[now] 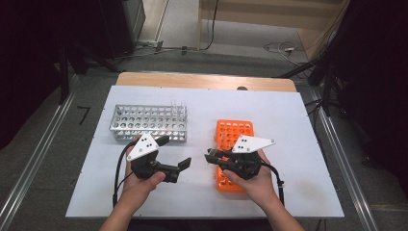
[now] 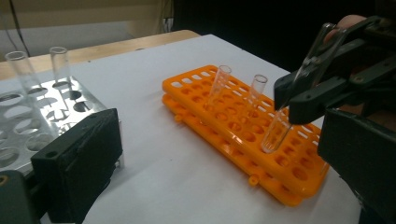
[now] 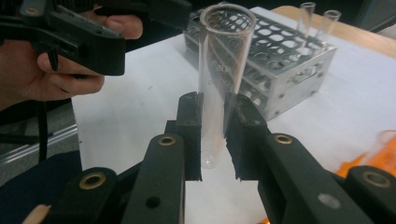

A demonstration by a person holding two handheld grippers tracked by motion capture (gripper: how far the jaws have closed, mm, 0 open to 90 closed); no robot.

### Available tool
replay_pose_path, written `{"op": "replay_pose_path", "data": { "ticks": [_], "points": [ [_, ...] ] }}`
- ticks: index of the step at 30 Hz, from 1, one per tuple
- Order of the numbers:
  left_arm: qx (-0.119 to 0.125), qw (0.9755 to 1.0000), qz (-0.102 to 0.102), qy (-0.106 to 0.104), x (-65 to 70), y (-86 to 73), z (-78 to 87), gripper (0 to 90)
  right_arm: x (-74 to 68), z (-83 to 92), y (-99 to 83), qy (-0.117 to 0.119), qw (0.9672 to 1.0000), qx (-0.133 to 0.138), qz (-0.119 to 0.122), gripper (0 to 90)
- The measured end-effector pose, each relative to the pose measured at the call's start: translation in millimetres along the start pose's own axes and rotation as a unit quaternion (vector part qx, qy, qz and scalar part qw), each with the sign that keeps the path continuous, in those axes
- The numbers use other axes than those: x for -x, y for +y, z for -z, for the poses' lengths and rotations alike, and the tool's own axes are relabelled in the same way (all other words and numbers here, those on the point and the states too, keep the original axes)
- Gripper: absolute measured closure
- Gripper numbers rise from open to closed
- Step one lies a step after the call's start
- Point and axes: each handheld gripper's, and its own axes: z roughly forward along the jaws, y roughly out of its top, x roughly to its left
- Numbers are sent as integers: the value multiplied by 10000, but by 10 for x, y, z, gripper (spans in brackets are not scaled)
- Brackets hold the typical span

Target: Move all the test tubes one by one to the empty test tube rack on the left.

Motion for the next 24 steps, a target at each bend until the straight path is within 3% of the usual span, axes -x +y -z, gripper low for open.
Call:
{"op": "replay_pose_path", "data": {
  "ticks": [4, 9, 11, 20, 24],
  "points": [
    [-29, 9994, -95, -337, 69, 7, -21, 40, -67, -77, -5, 85, 9999, -89, 51, 736],
    [-92, 9977, -286, -604, 191, 17, -66, 132, -121, -162, -30, 159, 9996, -191, 94, 736],
    [-82, 9973, -269, -684, 219, 12, -87, 173, -136, -191, -38, 180, 9995, -238, 119, 736],
    [35, 9965, -359, -758, 265, 14, -82, 511, -208, -279, -49, 306, 9987, -358, 174, 736],
    [7, 9961, -479, -737, 292, 6, -89, 610, -244, -312, -48, 385, 9981, -413, 234, 737]
  ]
}}
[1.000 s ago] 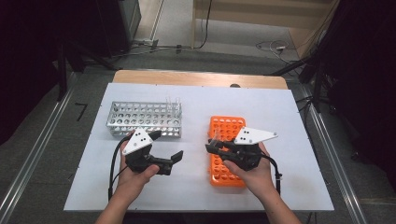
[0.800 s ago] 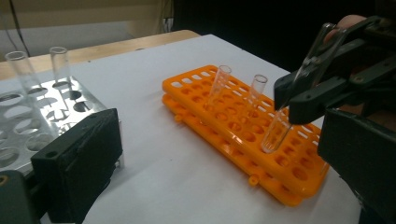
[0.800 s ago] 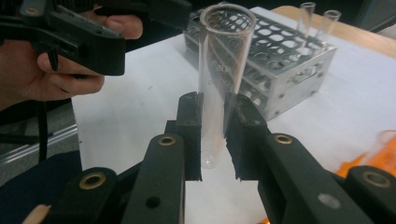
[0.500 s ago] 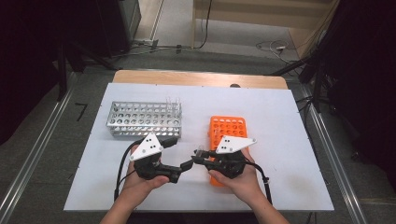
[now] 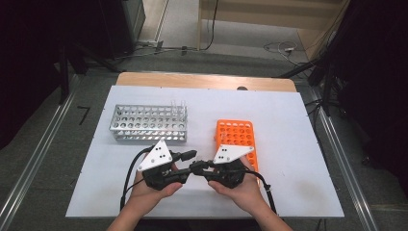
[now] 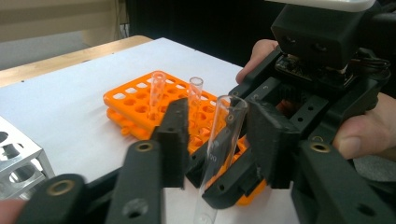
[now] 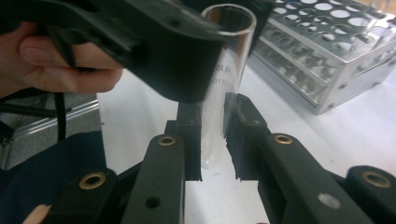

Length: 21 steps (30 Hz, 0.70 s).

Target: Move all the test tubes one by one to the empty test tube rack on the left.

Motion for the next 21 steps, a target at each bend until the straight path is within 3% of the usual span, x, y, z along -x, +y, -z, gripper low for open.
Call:
{"op": "replay_pose_path", "data": {
  "ticks": [11, 21],
  "points": [
    [-104, 9996, -265, 85, 57, -8, -35, 740, -22, -14, 18, 112, 9999, -52, -14, 736],
    [18, 9996, -270, 119, 45, 3, -14, 755, -3, 3, 16, 185, 9998, 26, -49, 711]
  ]
}}
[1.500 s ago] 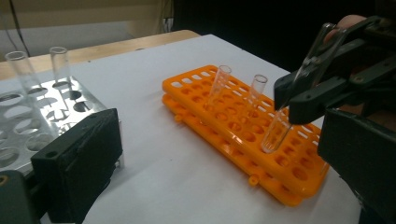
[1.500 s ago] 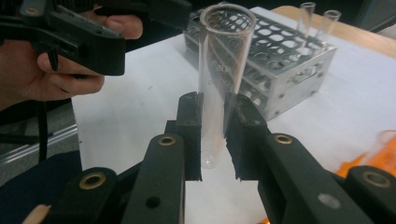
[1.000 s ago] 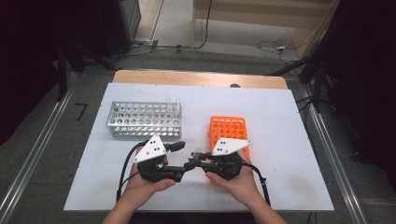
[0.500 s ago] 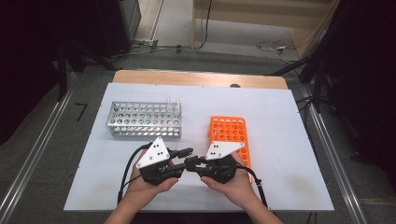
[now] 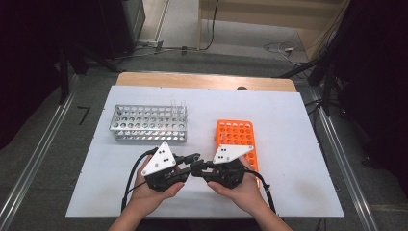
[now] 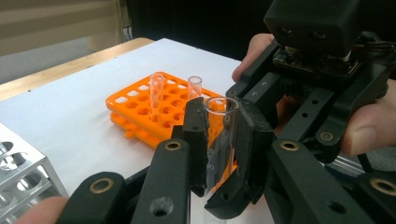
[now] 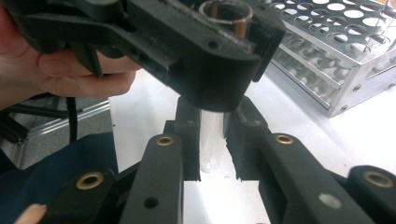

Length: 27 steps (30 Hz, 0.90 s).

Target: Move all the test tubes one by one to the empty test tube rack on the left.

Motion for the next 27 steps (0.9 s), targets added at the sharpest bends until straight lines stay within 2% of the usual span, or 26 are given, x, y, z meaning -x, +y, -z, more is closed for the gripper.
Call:
{"op": "replay_pose_path", "data": {
  "ticks": [2, 4, 6, 9, 14, 16, 17, 19, 27],
  "points": [
    [34, 10000, 42, 51, -21, 5, 15, 755, 7, 12, -1, 28, 10000, 3, 2, 651],
    [58, 9999, 91, 94, -48, 8, 33, 755, 21, 33, -1, 38, 10000, 39, -33, 537],
    [104, 9997, 155, 134, -75, 10, 51, 755, 31, 65, 4, -139, 9999, 64, -32, 416],
    [121, 9996, 184, 171, -102, 15, 66, 755, 68, 144, 10, -196, 9996, 203, -95, 296],
    [109, 9991, 228, 346, -173, 33, 93, 756, 169, 289, 15, -354, 9983, 390, -242, 85],
    [103, 9990, 235, 366, -191, 35, 98, 756, 195, 316, 11, -406, 9980, 413, -261, 68],
    [111, 9988, 269, 386, -207, 36, 102, 756, 245, 372, -6, -409, 9977, 467, -290, 16],
    [143, 9983, 359, 432, -265, 39, 117, 756, 285, 420, -22, -486, 9970, 507, -310, 0],
    [179, 9971, 391, 635, -414, 85, 161, 756, 411, 613, -120, -649, 9952, 656, -312, 0]
  ]
}}
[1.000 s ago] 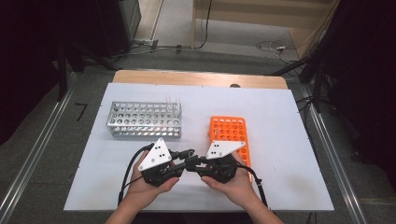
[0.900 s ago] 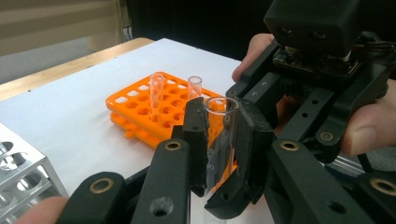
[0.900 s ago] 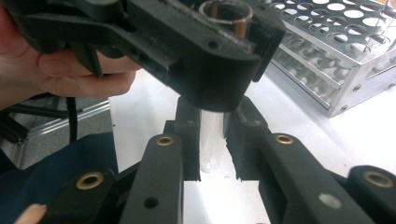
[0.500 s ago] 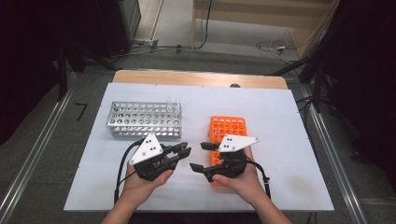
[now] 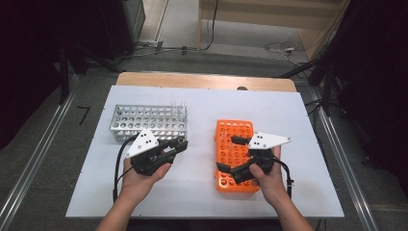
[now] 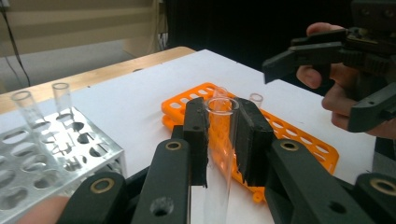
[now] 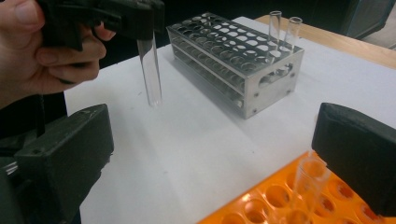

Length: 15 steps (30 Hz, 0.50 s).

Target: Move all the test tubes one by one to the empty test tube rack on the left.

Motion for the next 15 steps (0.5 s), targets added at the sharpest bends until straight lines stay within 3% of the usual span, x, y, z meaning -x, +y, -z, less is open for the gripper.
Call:
{"op": "replay_pose_path", "data": {
  "ticks": [10, 15],
  "points": [
    [97, 9994, 141, 291, -256, 91, 40, 755, 129, 254, -200, -265, 9996, -40, -121, 0],
    [106, 9985, 106, 524, -408, 153, 26, 755, 164, 386, -314, -382, 9991, -56, -170, 0]
  ]
}}
